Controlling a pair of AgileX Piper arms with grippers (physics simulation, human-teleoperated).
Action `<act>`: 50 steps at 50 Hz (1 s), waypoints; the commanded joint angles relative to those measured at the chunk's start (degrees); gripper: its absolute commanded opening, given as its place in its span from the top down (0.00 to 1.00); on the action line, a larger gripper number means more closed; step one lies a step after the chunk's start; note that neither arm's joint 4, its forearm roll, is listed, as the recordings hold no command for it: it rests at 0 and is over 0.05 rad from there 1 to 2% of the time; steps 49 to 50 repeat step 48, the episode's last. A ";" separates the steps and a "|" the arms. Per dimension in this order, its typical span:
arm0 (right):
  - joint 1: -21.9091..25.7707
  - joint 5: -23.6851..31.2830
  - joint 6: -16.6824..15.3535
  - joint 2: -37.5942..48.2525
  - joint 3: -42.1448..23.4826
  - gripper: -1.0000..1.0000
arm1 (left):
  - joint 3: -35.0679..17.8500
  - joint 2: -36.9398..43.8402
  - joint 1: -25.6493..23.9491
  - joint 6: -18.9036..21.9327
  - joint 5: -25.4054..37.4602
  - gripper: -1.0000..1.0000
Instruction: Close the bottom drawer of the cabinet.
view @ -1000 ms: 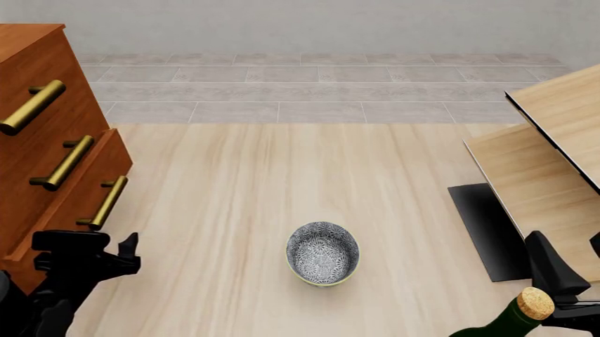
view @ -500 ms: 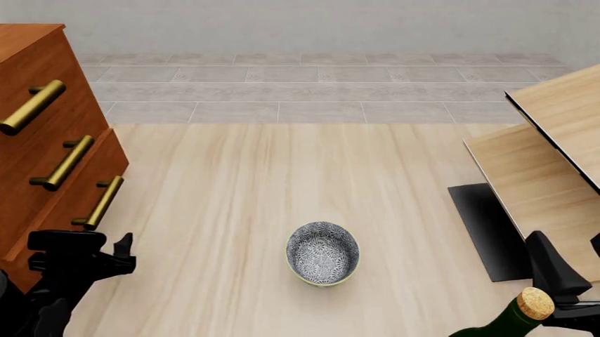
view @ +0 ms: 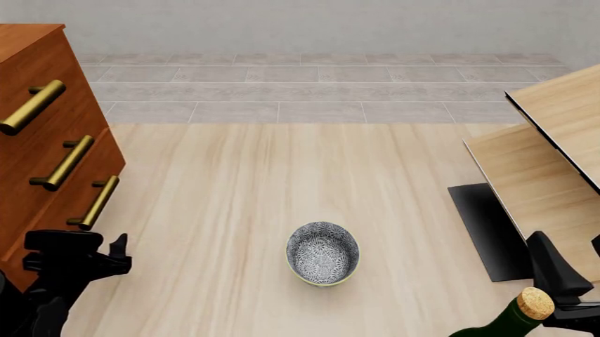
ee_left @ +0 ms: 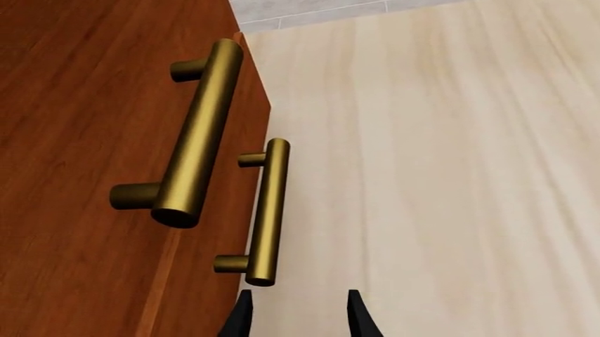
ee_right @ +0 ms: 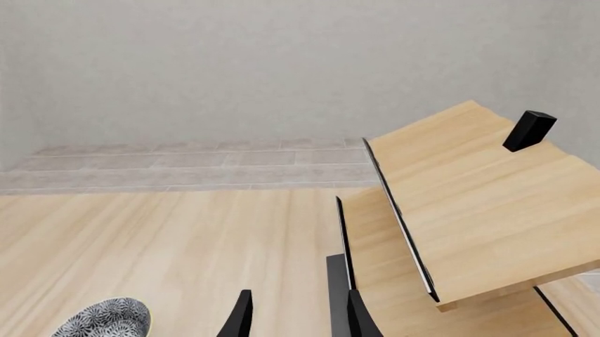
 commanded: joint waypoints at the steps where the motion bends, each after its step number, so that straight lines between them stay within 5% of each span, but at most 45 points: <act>1: -0.04 0.14 0.10 -0.19 0.00 0.00 | -0.09 -0.05 2.06 0.83 -0.08 0.00; 50: 0.43 0.02 0.41 -0.02 -0.02 0.00 | -0.76 1.24 5.83 3.57 -0.09 0.00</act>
